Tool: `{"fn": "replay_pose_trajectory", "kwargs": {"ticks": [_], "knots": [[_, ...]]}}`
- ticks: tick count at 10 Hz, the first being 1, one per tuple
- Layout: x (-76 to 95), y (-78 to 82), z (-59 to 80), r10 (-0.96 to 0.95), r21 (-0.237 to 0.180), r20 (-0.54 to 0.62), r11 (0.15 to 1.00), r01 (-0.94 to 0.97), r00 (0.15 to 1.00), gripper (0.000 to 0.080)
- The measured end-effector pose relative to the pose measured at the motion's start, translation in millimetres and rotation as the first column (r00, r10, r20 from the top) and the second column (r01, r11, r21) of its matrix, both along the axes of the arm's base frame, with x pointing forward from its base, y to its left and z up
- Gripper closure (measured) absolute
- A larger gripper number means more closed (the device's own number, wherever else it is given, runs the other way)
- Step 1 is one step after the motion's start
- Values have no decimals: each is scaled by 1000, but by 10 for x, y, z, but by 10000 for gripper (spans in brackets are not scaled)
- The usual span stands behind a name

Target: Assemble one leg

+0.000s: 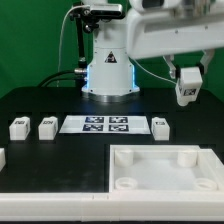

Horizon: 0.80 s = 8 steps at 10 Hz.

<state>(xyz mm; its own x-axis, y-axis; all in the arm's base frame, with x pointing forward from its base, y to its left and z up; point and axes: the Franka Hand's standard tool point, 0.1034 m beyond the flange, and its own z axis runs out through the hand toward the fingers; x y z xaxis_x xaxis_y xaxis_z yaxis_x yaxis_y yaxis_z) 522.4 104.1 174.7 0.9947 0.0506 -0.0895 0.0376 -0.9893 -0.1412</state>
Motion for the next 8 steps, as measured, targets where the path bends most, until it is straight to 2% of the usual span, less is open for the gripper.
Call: {"fn": "replay_pose_trajectory", "kwargs": {"ticks": [1, 3, 4, 5, 7, 8], "knots": [[238, -17, 132, -1, -7, 123, 1000, 2, 992, 509], [393, 70, 282, -53, 3, 251, 999, 54, 967, 509], [463, 75, 309, -57, 13, 375, 998, 56, 925, 509], [434, 61, 274, -65, 18, 462, 998, 64, 884, 509], [432, 63, 249, -62, 21, 549, 998, 61, 833, 509], [413, 31, 76, -24, -3, 559, 1000, 31, 829, 509]]}}
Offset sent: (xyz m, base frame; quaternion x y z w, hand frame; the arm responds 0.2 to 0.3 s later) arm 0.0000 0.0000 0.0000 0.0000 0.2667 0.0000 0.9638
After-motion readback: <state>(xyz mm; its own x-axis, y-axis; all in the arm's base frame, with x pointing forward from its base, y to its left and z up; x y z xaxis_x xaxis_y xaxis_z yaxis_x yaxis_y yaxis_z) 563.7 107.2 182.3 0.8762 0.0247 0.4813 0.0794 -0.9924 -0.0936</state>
